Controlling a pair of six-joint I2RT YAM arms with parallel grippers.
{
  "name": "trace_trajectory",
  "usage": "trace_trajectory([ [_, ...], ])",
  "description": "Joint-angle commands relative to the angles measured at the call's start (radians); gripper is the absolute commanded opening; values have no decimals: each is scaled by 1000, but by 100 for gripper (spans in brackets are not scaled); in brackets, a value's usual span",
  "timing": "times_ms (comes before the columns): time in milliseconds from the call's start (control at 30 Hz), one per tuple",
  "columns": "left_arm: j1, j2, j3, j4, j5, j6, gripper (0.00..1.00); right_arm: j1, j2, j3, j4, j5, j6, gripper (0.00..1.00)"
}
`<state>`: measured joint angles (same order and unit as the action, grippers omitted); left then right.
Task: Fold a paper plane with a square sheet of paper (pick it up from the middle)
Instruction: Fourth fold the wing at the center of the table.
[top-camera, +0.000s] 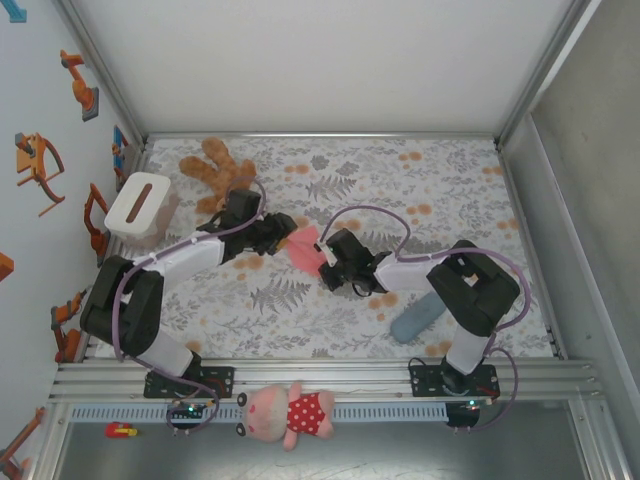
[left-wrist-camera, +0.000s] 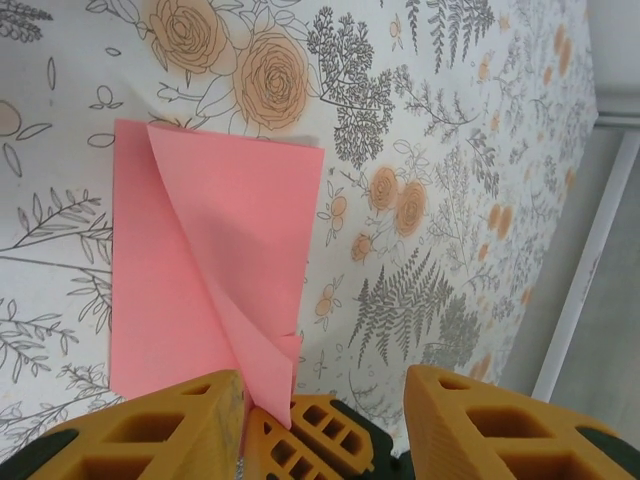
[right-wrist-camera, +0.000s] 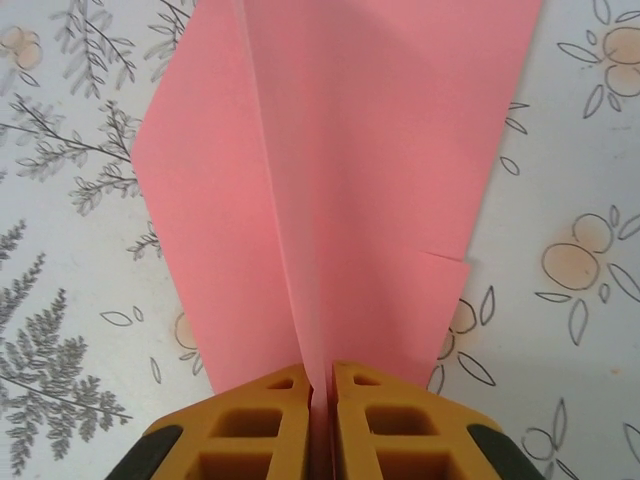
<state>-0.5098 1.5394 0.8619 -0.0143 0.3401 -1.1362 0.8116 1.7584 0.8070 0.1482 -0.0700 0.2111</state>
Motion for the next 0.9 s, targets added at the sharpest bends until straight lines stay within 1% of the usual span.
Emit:
trace_trajectory([
  [0, -9, -15, -79, 83, 1, -2, 46, -27, 34, -38, 8, -121, 49, 12],
  [133, -39, 30, -123, 214, 41, -21, 49, -67, 42, -46, 34, -220, 76, 12],
  [267, -71, 73, -123, 263, 42, -7, 51, -107, 53, -52, 61, -322, 110, 12],
  [367, -79, 97, -121, 290, 39, 5, 51, -127, 58, -52, 64, -360, 126, 12],
  [500, -87, 127, -103, 270, 33, 33, 51, -143, 59, -51, 67, -391, 143, 12],
  [667, -107, 138, -82, 209, -12, 81, 52, -161, 62, -55, 86, -423, 166, 12],
  [867, -124, 153, -58, 155, -52, 117, 52, -170, 66, -55, 91, -432, 176, 12],
])
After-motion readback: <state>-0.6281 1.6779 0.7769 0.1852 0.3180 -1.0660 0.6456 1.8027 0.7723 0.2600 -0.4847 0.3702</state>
